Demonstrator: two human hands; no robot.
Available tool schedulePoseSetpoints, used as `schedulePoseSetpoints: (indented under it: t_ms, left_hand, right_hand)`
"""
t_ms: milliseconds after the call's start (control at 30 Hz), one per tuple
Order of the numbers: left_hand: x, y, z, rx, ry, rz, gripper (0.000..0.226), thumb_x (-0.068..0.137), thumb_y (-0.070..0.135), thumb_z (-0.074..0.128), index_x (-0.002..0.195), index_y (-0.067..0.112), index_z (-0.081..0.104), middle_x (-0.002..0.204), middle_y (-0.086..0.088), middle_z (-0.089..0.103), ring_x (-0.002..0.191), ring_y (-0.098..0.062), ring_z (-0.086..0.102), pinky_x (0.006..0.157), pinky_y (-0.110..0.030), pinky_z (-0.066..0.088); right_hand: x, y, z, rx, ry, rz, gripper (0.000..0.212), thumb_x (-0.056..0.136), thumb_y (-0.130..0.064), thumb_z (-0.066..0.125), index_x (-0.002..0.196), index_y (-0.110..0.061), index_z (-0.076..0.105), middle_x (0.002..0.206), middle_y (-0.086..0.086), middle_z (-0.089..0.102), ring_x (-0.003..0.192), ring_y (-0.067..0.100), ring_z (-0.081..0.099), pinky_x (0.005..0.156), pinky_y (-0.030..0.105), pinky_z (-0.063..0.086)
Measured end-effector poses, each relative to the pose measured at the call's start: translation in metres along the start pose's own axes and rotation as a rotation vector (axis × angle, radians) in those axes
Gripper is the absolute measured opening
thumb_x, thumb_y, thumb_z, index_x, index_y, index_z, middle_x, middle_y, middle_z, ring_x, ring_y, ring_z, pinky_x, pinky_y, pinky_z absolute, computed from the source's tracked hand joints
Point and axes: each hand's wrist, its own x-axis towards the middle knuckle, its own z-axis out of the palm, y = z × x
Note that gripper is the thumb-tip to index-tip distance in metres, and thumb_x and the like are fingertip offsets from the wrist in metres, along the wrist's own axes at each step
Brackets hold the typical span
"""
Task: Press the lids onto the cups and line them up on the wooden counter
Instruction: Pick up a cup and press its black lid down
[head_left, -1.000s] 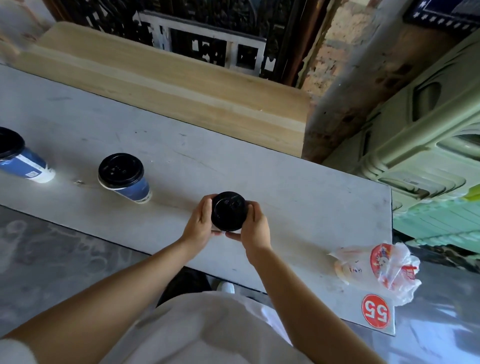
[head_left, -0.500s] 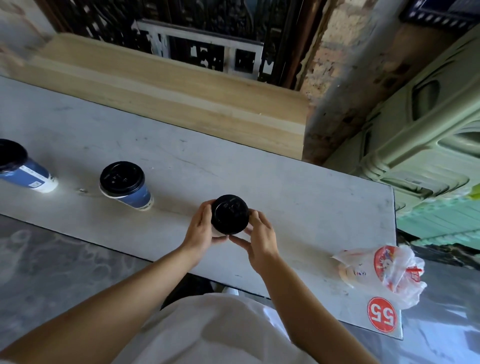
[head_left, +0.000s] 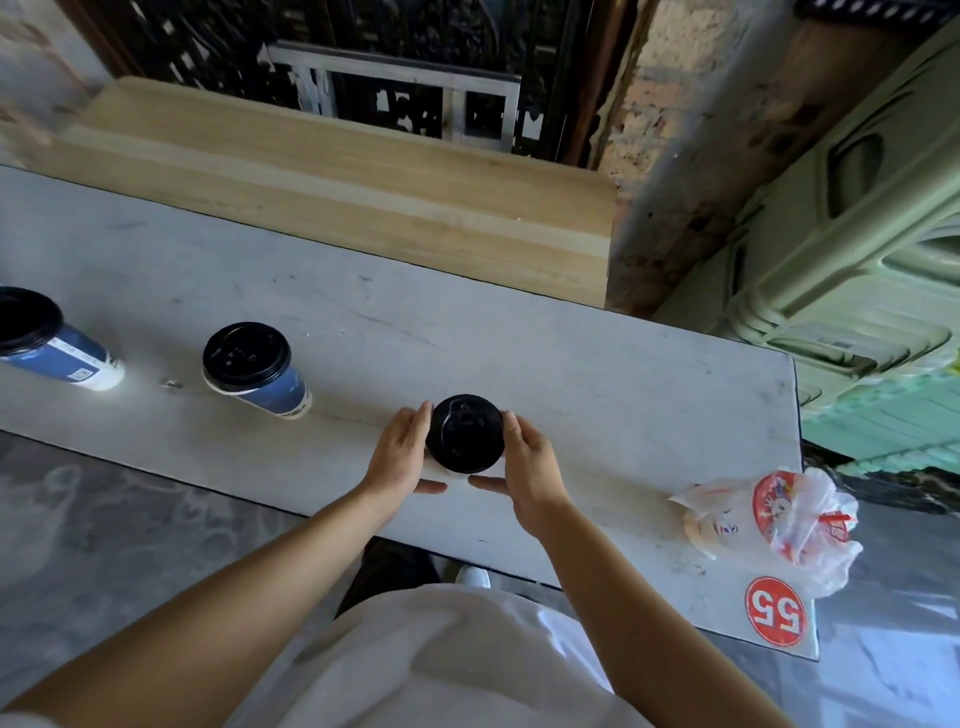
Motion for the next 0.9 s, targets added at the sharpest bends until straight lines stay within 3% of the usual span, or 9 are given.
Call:
schedulePoseSetpoints:
  t_ms: [100, 300, 433, 600, 767, 900]
  left_hand:
    - [0.002, -0.001, -0.004, 0.006, -0.053, 0.025, 0.041, 0.104, 0.047, 0.041, 0.109, 0.007, 0.051, 0.110, -0.008, 0.054, 0.106, -0.019, 0.060, 0.066, -0.047, 0.064]
    - [0.002, 0.005, 0.000, -0.007, -0.143, 0.074, 0.030, 0.108, 0.039, 0.032, 0.114, 0.027, 0.059, 0.119, 0.002, 0.061, 0.114, -0.017, 0.059, 0.077, -0.054, 0.062]
    - [0.001, 0.008, 0.002, -0.058, -0.150, 0.053, 0.033, 0.109, 0.036, 0.031, 0.114, 0.029, 0.062, 0.122, 0.001, 0.062, 0.115, -0.018, 0.059, 0.077, -0.058, 0.061]
    - [-0.012, 0.003, 0.019, -0.176, 0.008, 0.013, 0.031, 0.109, 0.033, 0.031, 0.105, 0.026, 0.061, 0.114, 0.000, 0.062, 0.111, -0.023, 0.062, 0.080, -0.054, 0.061]
    - [-0.019, -0.004, 0.043, -0.442, 0.180, -0.139, 0.020, 0.104, 0.030, 0.042, 0.107, 0.020, 0.059, 0.123, -0.012, 0.061, 0.111, -0.027, 0.064, 0.073, -0.045, 0.064]
    - [-0.019, 0.005, 0.037, -0.288, 0.155, -0.232, 0.028, 0.097, 0.048, 0.056, 0.101, 0.020, 0.059, 0.110, -0.009, 0.066, 0.102, -0.028, 0.069, 0.068, -0.049, 0.064]
  right_hand:
    - [-0.001, -0.001, -0.001, -0.025, -0.014, -0.016, 0.037, 0.108, -0.034, 0.035, 0.121, -0.015, 0.064, 0.120, 0.007, 0.067, 0.113, 0.023, 0.063, 0.079, 0.051, 0.062]
    - [0.006, 0.003, 0.006, -0.028, 0.041, -0.013, 0.035, 0.107, -0.032, 0.035, 0.118, -0.014, 0.063, 0.116, 0.009, 0.065, 0.111, 0.023, 0.063, 0.074, 0.049, 0.063]
    - [0.007, -0.002, 0.001, 0.047, 0.000, 0.046, 0.035, 0.106, -0.033, 0.038, 0.117, -0.015, 0.065, 0.120, 0.010, 0.064, 0.113, 0.026, 0.062, 0.077, 0.052, 0.062]
    - [0.004, 0.000, -0.005, 0.166, 0.021, 0.133, 0.033, 0.102, -0.042, 0.049, 0.112, -0.018, 0.068, 0.123, 0.008, 0.065, 0.117, 0.028, 0.062, 0.079, 0.048, 0.062]
    - [-0.003, 0.006, -0.014, 0.239, -0.012, 0.031, 0.028, 0.104, -0.030, 0.050, 0.113, -0.016, 0.072, 0.117, 0.004, 0.073, 0.120, 0.022, 0.063, 0.092, 0.031, 0.055]
    - [-0.001, 0.003, -0.025, 0.149, -0.051, 0.061, 0.033, 0.104, -0.042, 0.047, 0.115, -0.022, 0.072, 0.120, -0.001, 0.071, 0.119, 0.018, 0.061, 0.091, 0.049, 0.058]
